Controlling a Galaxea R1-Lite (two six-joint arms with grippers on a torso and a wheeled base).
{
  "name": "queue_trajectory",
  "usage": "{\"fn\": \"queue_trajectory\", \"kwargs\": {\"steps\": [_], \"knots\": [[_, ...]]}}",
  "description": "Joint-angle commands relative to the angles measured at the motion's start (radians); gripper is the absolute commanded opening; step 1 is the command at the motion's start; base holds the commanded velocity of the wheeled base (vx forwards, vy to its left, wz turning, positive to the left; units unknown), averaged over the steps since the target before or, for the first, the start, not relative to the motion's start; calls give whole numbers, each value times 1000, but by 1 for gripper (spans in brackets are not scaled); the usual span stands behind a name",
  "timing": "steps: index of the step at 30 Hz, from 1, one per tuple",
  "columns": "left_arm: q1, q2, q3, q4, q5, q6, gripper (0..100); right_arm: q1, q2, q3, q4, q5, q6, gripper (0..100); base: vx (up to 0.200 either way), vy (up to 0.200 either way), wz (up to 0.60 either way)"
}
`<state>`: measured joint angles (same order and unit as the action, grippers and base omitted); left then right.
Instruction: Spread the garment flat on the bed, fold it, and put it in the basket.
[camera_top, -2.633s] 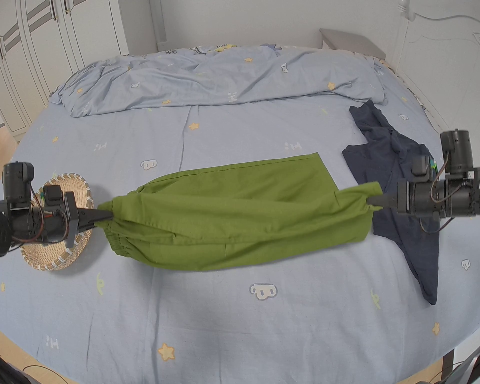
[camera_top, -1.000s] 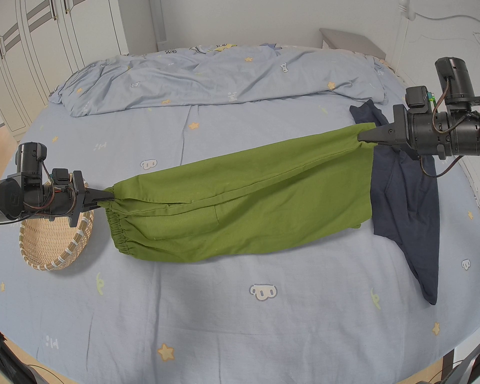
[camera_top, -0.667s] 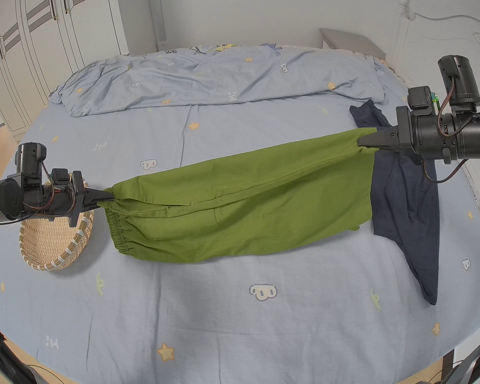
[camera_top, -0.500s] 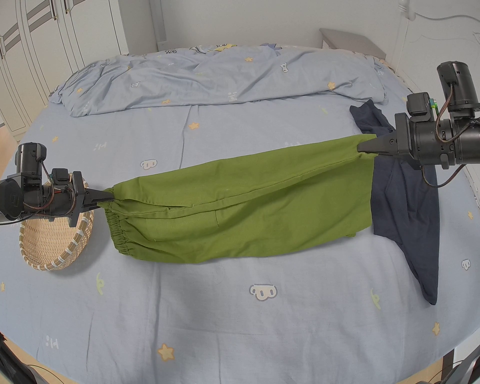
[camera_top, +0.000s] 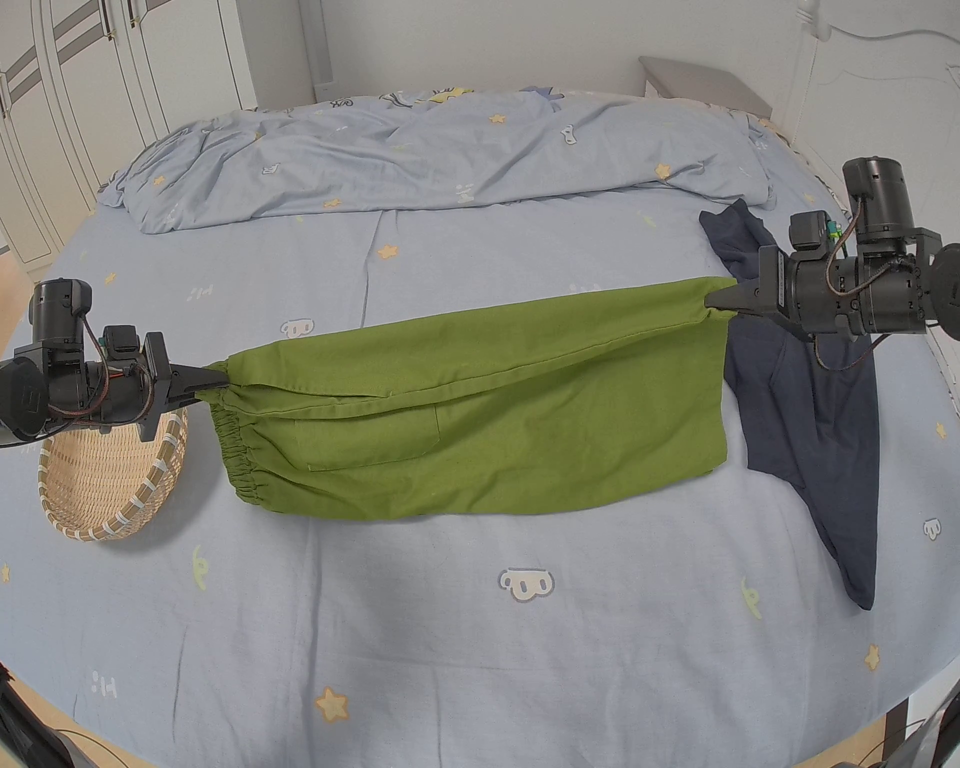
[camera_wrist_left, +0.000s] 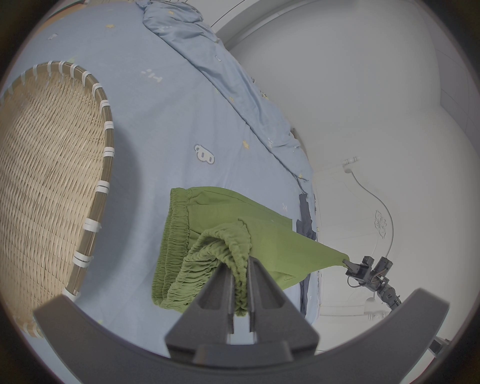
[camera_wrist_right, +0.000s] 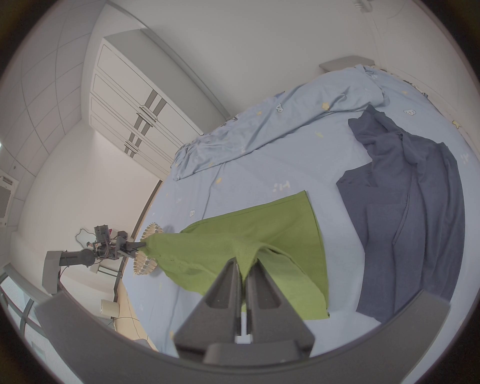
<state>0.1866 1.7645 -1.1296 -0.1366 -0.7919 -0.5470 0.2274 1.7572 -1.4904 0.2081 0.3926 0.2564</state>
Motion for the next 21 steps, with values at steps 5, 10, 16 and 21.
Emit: {"fn": "queue_trajectory", "kwargs": {"steps": [5, 10, 16, 21], "knots": [[-10, 4, 5, -3, 0, 1, 0, -20, 99, -10, -52, -3, 1, 0, 0, 0, 0], [-15, 20, 2, -6, -1, 2, 0, -39, 120, -17, -53, -4, 0, 0, 0, 0, 0], [-15, 43, 2, -60, 0, -2, 0, -51, 130, -19, -53, -3, -2, 0, 0, 0, 0], [-15, 55, -4, -81, 0, -2, 0, -50, 142, -25, -53, -6, -2, 0, 0, 0, 0]]}}
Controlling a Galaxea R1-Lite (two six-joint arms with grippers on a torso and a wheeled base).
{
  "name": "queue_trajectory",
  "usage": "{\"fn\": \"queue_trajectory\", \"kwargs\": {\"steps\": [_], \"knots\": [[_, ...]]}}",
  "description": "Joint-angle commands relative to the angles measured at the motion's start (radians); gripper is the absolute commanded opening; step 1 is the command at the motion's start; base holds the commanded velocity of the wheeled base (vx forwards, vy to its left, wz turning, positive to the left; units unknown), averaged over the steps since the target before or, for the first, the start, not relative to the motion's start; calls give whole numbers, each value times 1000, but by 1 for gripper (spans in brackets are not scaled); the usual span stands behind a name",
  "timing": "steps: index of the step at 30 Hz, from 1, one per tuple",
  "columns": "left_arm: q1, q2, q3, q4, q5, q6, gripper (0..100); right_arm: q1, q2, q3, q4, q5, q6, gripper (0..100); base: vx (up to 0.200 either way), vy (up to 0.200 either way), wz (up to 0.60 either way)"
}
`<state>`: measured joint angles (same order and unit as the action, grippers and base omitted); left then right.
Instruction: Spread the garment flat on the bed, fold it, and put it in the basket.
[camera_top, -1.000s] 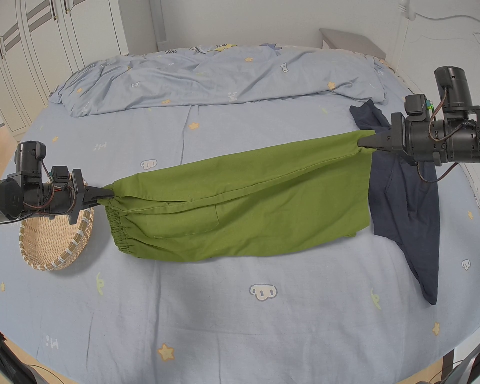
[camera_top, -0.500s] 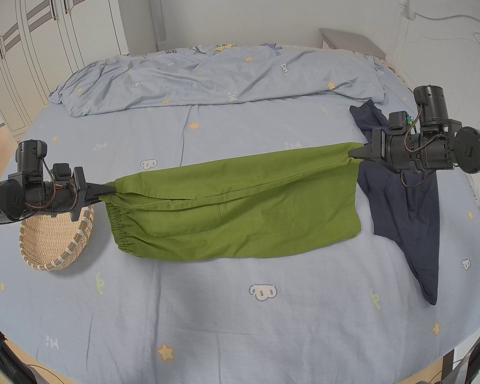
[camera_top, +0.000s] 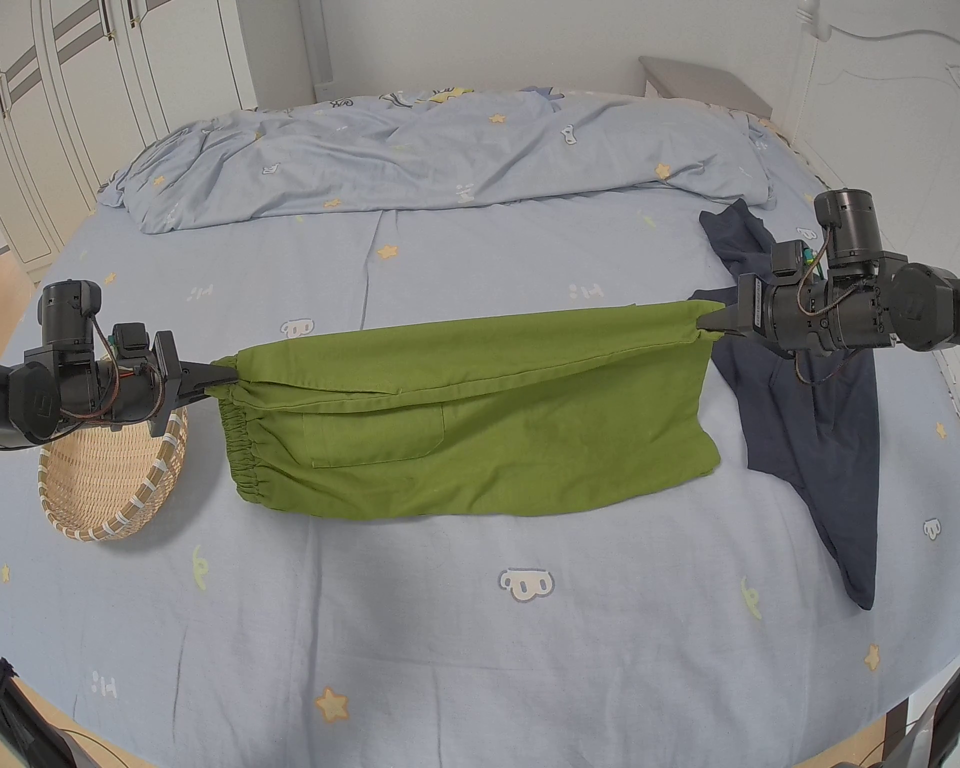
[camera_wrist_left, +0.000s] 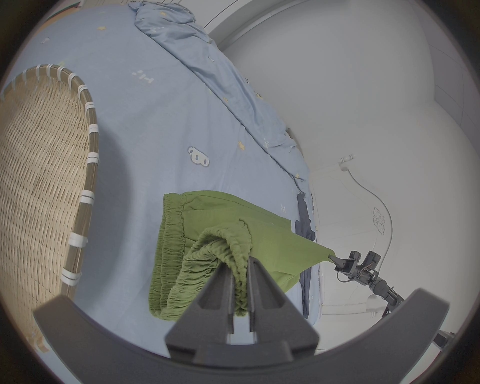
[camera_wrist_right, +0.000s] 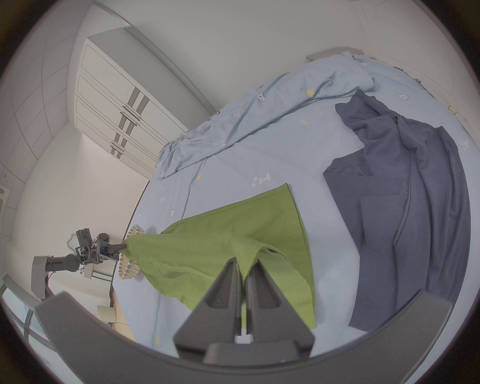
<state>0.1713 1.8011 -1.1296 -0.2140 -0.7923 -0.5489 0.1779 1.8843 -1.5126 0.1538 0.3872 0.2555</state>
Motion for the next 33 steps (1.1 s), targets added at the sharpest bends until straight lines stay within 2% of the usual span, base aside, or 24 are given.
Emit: {"fn": "queue_trajectory", "kwargs": {"steps": [1, 6, 11, 33], "knots": [[-1, 31, -7, -11, -1, 0, 0, 0, 21, -5, 1, -1, -2, 0, 0, 0, 0], [-3, 46, -10, -50, 1, -3, 0, 2, 27, -9, -2, -1, -5, 0, 0, 0, 0], [5, 52, -16, -54, 1, -5, 0, 6, 53, -8, -59, -8, 1, 0, 0, 0, 0], [-4, 107, -42, -61, 1, -5, 0, 14, 101, 23, -89, -24, -7, 0, 0, 0, 0]]}}
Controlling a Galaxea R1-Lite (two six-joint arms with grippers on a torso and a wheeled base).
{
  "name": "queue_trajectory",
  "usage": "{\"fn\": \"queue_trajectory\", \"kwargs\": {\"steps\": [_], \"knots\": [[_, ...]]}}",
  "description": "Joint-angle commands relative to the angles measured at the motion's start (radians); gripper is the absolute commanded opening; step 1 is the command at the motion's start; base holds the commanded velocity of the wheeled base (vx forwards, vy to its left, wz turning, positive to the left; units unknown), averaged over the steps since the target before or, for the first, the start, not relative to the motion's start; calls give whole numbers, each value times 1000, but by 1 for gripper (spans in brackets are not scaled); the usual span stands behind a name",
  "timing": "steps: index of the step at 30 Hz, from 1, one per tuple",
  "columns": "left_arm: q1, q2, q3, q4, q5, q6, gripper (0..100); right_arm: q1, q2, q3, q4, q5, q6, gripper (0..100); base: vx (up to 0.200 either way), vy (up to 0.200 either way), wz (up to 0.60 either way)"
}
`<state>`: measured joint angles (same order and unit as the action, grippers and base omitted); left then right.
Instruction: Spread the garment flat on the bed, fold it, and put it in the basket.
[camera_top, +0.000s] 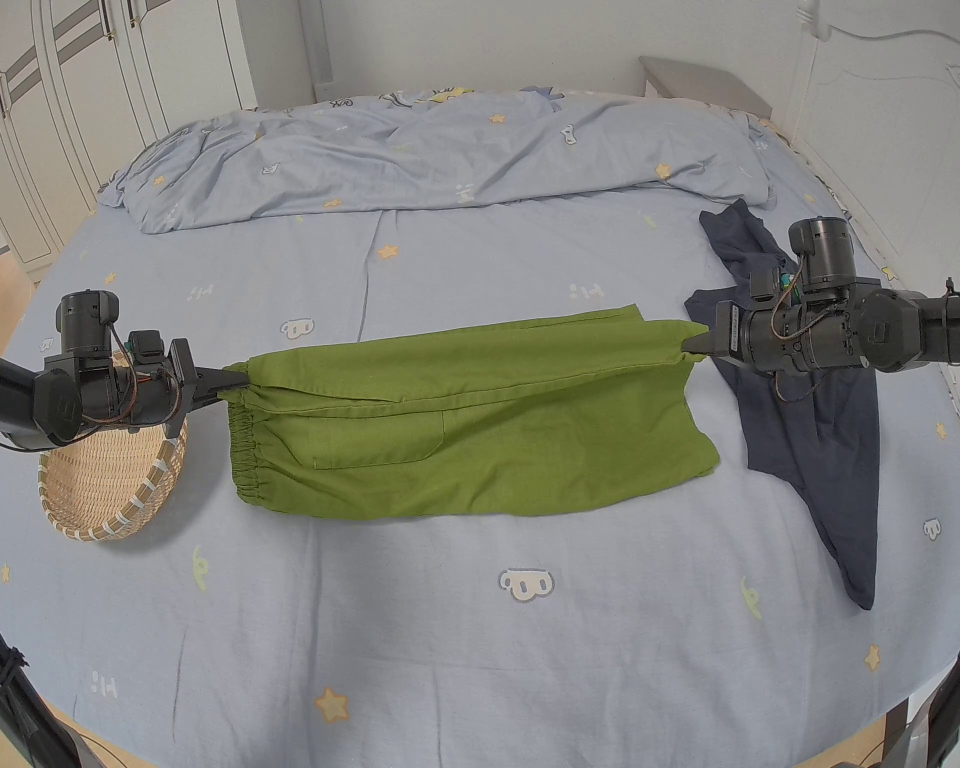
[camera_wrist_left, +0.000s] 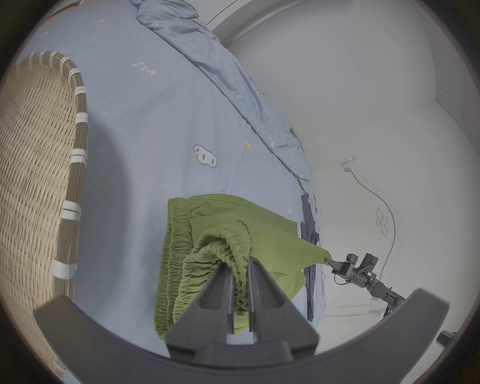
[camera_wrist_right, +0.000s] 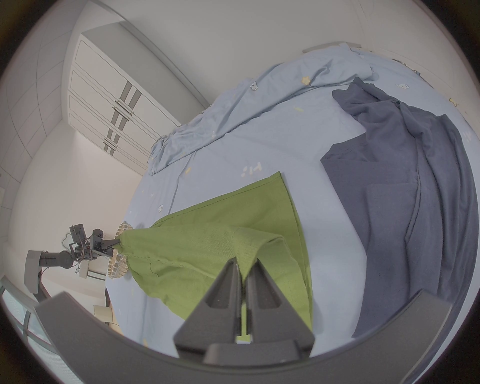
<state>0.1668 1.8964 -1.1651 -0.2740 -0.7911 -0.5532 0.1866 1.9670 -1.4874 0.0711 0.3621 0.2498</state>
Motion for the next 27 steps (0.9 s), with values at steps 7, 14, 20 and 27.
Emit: {"fn": "queue_trajectory", "kwargs": {"steps": [7, 14, 20, 27], "knots": [[0, 29, -19, -1, 0, -1, 0, 5, 49, -13, -33, 1, 2, 0, 0, 0, 0], [-7, 32, -25, -1, 0, -1, 0, 5, 70, -14, -36, 1, -1, 0, 0, 0, 0], [-12, 49, -33, -5, -2, -1, 100, 13, 87, -14, -56, 1, -1, 100, 0, 0, 0], [-82, 98, -93, -24, 1, -21, 100, 28, 95, -4, -48, 0, 0, 100, 0, 0, 0]]}}
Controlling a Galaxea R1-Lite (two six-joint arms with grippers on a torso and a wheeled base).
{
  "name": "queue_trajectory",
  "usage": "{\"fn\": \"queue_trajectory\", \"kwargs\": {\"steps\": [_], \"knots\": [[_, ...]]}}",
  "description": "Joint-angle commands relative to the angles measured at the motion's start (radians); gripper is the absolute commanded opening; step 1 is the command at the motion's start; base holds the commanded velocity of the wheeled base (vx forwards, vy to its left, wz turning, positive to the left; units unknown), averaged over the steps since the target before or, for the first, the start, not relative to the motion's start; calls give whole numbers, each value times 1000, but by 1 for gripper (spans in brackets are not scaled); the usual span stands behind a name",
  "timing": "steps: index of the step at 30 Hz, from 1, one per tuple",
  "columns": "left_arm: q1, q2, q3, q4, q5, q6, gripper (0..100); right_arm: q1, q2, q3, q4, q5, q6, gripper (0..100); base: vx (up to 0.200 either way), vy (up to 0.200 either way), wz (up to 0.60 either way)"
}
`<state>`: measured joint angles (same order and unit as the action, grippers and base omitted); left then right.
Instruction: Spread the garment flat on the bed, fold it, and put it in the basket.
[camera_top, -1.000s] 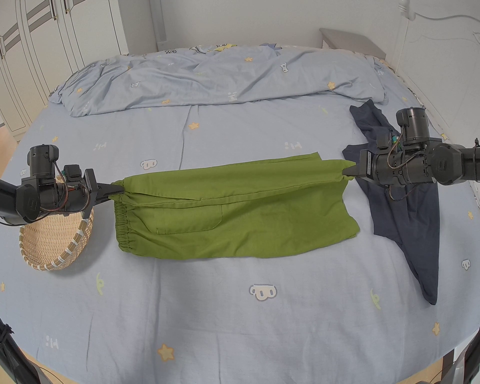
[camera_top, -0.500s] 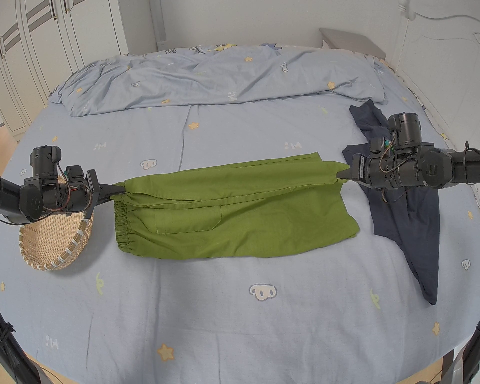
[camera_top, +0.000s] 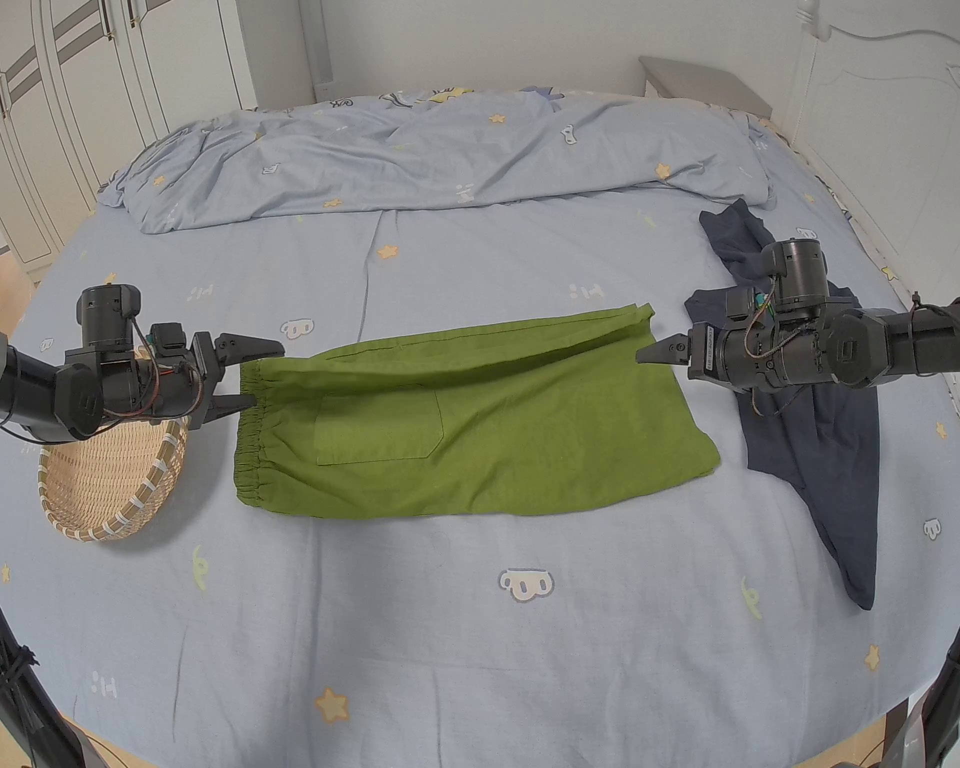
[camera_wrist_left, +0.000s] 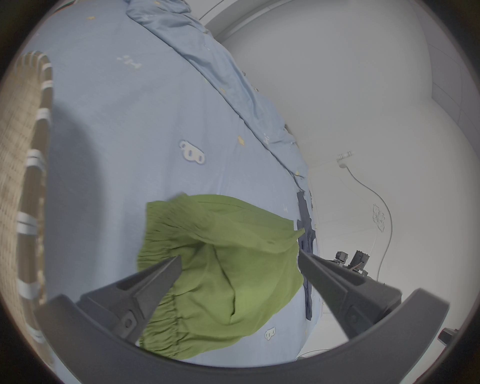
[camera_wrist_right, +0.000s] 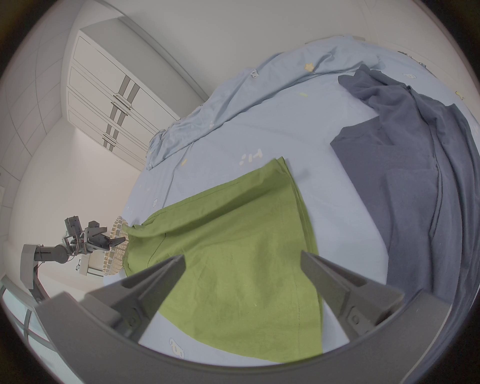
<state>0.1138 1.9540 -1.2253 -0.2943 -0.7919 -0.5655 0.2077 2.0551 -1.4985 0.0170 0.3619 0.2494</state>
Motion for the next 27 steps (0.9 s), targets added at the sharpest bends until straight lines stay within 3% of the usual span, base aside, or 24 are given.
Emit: {"fn": "queue_trajectory", "kwargs": {"steps": [1, 16, 23, 27], "knots": [[-28, 69, -65, -2, 7, -13, 100, 7, 5, 11, 8, 0, 1, 100, 0, 0, 0], [-3, 302, -474, -80, 89, -287, 100, 15, -113, 130, -2, -21, -1, 100, 0, 0, 0], [-11, 276, -421, -82, 89, -286, 100, 15, -173, 176, -3, -21, 2, 100, 0, 0, 0], [6, 86, -244, -85, 74, -283, 100, 10, -199, 241, -8, -18, 5, 100, 0, 0, 0]]}}
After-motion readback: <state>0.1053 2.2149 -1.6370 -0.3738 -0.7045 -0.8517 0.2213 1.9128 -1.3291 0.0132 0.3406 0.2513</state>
